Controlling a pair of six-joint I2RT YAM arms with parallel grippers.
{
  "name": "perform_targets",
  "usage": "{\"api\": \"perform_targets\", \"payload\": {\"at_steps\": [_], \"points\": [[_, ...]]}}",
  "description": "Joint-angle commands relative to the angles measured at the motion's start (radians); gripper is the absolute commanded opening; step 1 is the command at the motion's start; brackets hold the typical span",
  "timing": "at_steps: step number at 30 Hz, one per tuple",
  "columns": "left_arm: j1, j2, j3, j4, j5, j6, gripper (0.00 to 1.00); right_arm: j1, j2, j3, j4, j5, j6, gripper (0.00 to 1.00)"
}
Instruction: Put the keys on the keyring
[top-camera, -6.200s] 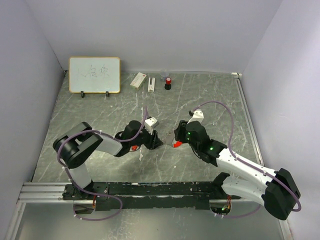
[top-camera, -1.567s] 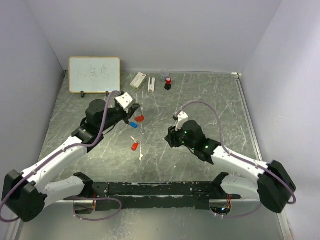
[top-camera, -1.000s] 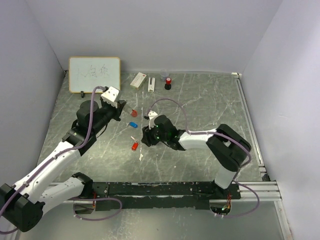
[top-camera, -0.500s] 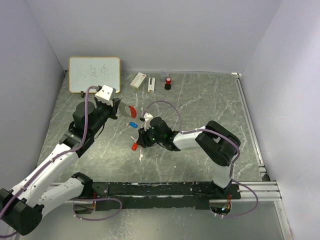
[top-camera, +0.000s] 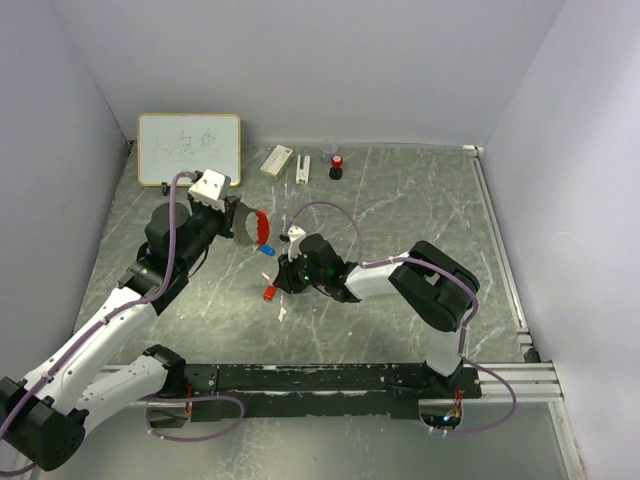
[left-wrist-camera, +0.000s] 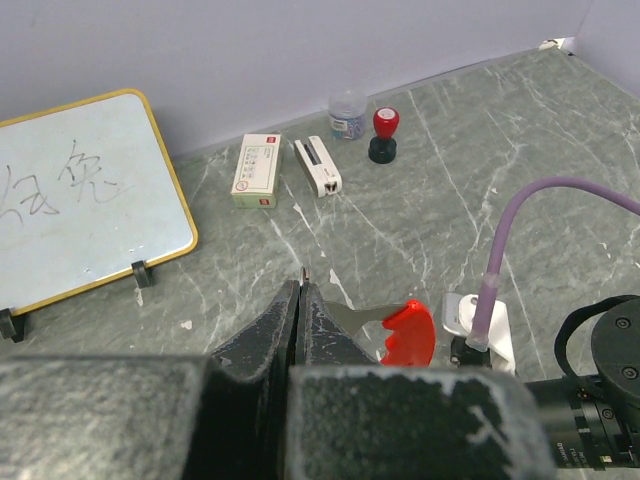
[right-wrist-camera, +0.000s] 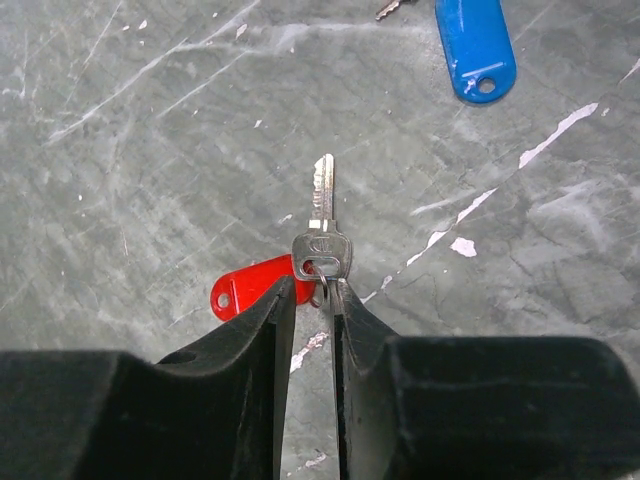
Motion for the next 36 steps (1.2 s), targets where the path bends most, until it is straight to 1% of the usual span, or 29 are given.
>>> {"api": "perform_targets", "payload": {"at_steps": [1,9,13,14,17,21,27,36], "points": [[0.01,0.001,0.002,0.007,-0.009,-0.006,0.07,0.006,0.021,0.008,0.032,-0.003,0.001,0.21],[0.012,0.002,0.001,0.004,-0.009,-0.003,0.07,0.005,0.032,0.014,0.03,-0.008,0.0,0.2],[0.014,0.001,0.002,0.003,-0.008,-0.003,0.07,0.006,0.021,0.008,0.039,0.002,0.004,0.03],[0.013,0.002,0.001,0.004,-0.009,-0.003,0.07,0.005,0.015,0.004,0.042,0.007,0.003,0.0],[0.014,0.007,0.003,0.002,0.002,0.0,0.07,0.008,-0.029,-0.029,0.062,0.038,-0.002,0.0],[0.013,0.013,0.004,0.009,0.053,0.013,0.07,0.009,-0.166,-0.111,0.103,0.117,-0.027,0.0],[0.013,0.021,0.006,0.04,0.203,0.044,0.07,0.012,-0.421,-0.186,-0.001,0.242,-0.116,0.0],[0.006,0.078,0.019,0.103,0.564,0.113,0.07,0.015,-0.806,-0.275,-0.127,0.364,-0.202,0.0]]}}
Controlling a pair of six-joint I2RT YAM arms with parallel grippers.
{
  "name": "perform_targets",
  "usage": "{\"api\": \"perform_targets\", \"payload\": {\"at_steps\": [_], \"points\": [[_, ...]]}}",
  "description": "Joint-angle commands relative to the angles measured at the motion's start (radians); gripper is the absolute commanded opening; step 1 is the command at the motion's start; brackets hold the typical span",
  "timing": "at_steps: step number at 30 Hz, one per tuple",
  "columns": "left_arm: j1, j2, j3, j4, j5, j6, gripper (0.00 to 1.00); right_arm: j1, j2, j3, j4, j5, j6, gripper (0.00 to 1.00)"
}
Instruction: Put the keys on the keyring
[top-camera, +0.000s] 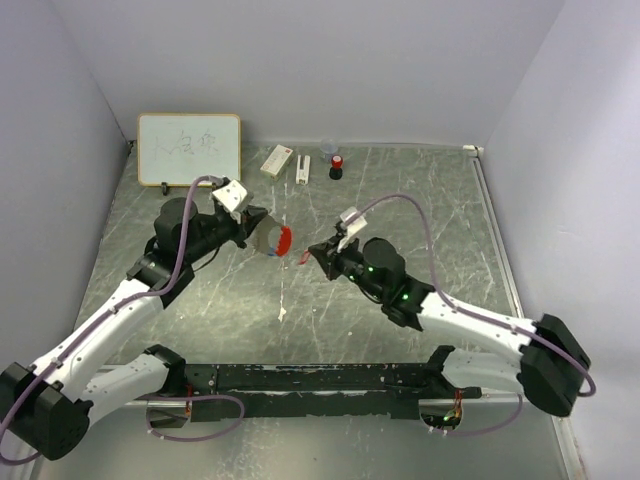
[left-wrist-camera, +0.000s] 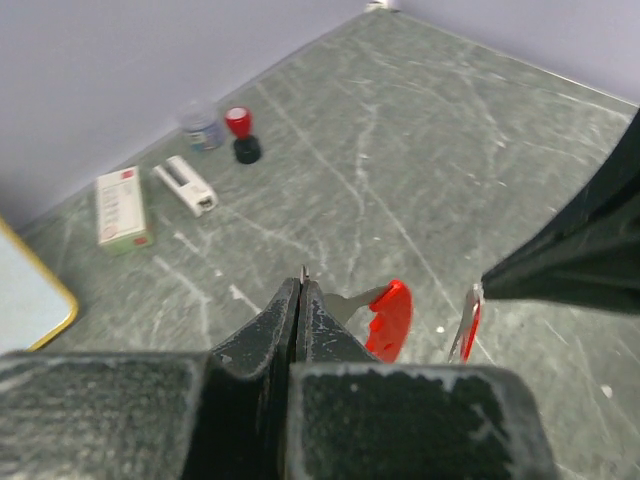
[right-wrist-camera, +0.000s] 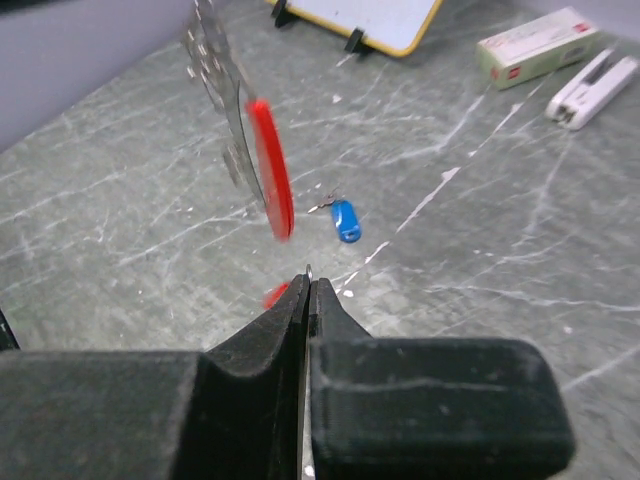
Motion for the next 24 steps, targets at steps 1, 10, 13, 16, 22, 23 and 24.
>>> {"api": "perform_targets", "payload": {"at_steps": [1,10,13,16,22,23,24], "points": [[-0.001,0.032,0.021,0.08,0.259,0.047,0.07,0.007,-0.142,-0.042,-0.085,0.09,-0.066,0.0],[-0.049,0.089,0.05,0.083,0.413,0.095,0.07,0.009,-0.325,-0.057,-0.182,0.145,-0.097,0.0],[-0.063,0.115,0.078,0.032,0.426,0.124,0.07,0.01,-0.345,-0.058,-0.193,0.144,-0.102,0.0],[-0.082,0.135,0.087,0.024,0.449,0.138,0.07,0.011,-0.348,-0.055,-0.197,0.134,-0.108,0.0],[-0.131,0.177,0.125,-0.019,0.43,0.173,0.07,0.013,-0.344,-0.029,-0.202,0.101,-0.117,0.0],[-0.141,0.183,0.127,-0.023,0.427,0.182,0.07,0.014,-0.344,-0.025,-0.202,0.097,-0.118,0.0],[-0.147,0.187,0.129,-0.026,0.425,0.186,0.07,0.014,-0.343,-0.019,-0.202,0.092,-0.121,0.0]]}}
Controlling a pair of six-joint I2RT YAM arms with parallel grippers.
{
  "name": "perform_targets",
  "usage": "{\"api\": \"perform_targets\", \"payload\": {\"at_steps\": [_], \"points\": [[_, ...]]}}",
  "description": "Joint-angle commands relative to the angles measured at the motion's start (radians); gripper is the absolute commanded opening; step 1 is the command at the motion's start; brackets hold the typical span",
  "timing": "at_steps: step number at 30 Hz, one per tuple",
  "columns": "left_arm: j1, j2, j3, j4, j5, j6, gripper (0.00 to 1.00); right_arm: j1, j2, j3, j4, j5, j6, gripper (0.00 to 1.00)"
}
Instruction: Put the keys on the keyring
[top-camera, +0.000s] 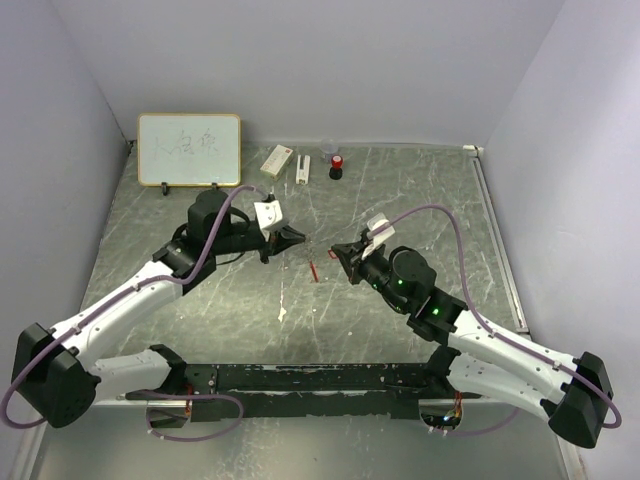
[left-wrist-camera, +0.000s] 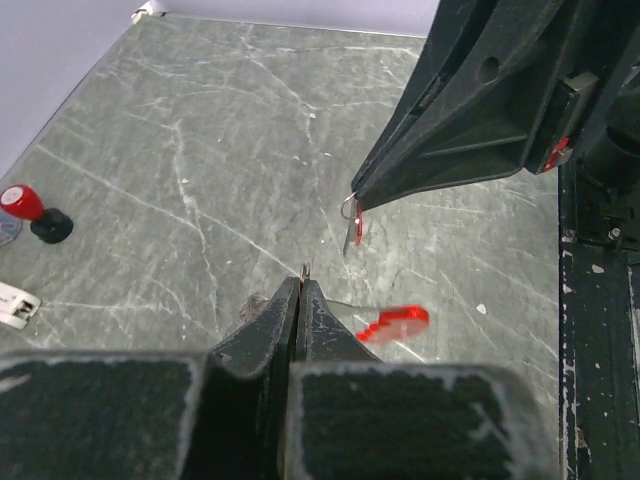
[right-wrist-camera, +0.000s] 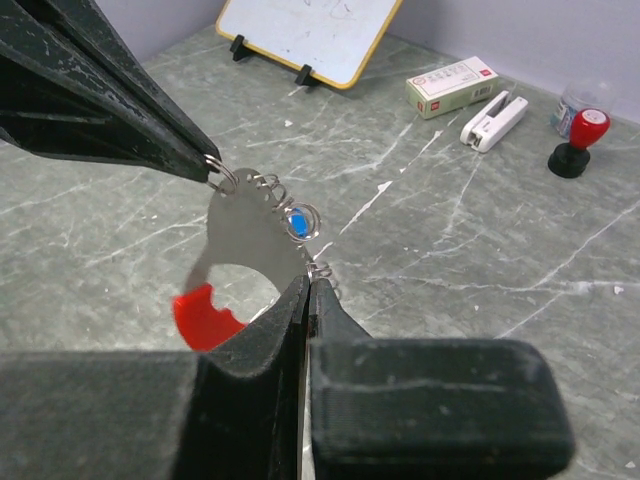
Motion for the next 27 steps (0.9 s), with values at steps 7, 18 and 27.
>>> {"api": "perform_targets", "payload": {"at_steps": [7,18,27], "points": [[-0.05,0.045,0.064,-0.028,0.03,0.078,0.07,0.016,0.006,0.049,0.002,-0.054,-0.032,0.0],[-0.059,0.095,0.095,-0.061,0.062,0.096,0.07,0.028,-0.004,0.052,0.01,-0.079,-0.065,0.0],[-0.076,0.12,0.111,-0.074,0.071,0.106,0.07,0.034,0.007,0.052,0.02,-0.088,-0.073,0.0]]}}
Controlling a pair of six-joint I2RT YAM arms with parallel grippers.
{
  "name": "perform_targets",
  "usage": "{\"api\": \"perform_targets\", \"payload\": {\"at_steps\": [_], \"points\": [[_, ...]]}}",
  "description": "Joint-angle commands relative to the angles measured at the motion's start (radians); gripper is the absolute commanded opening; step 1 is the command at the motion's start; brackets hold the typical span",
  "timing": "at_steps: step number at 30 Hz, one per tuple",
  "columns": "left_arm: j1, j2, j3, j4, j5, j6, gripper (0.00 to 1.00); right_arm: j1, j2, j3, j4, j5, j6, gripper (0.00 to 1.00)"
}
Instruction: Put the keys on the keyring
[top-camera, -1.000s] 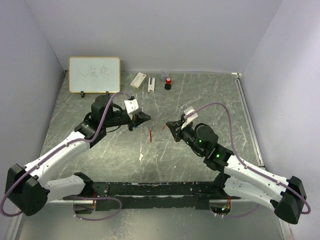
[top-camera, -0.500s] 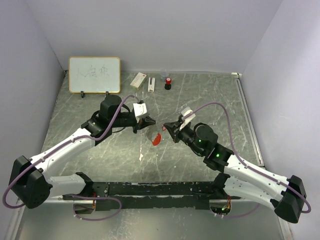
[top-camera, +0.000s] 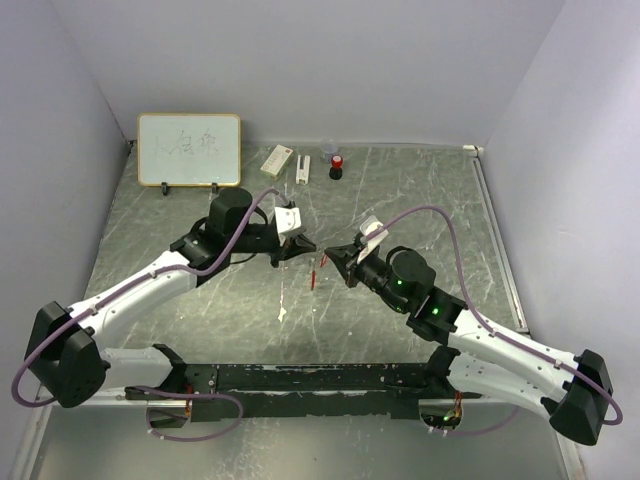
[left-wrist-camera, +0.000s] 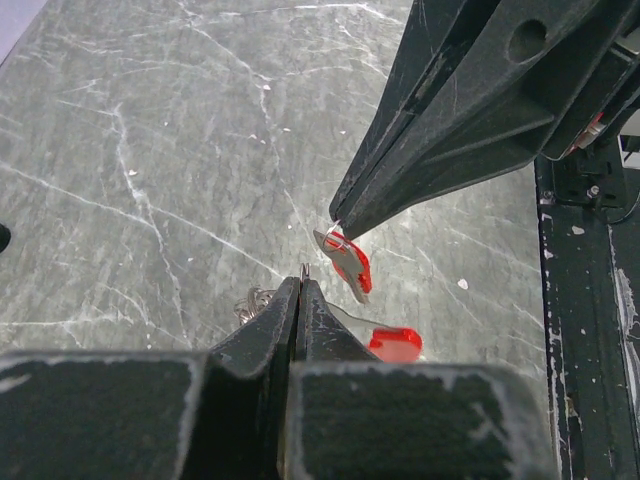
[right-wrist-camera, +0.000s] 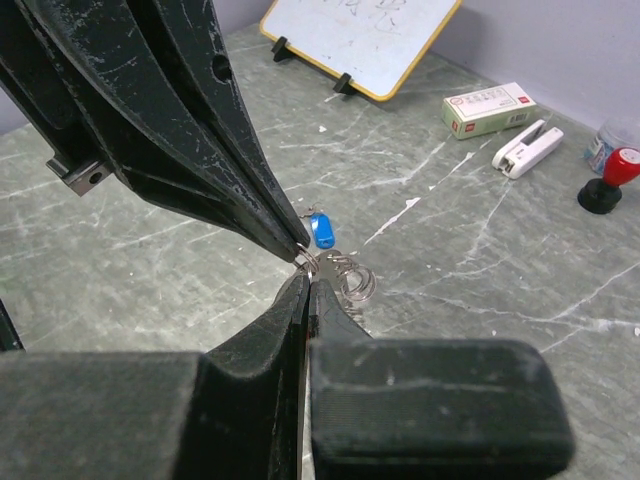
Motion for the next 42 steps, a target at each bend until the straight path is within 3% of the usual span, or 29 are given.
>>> {"api": "perform_targets", "payload": {"at_steps": [1,42], "points": [[-0.015,0.007,0.049,0.0,0.039,0.023,0.07,0.011,0.001,0.03,0.028,-0.009,-0.018,0.0],[-0.059,0.015,0.068,-0.015,0.032,0.047,0.07,0.022,0.04,0.033,0.03,0.06,0.007,0.0]]}}
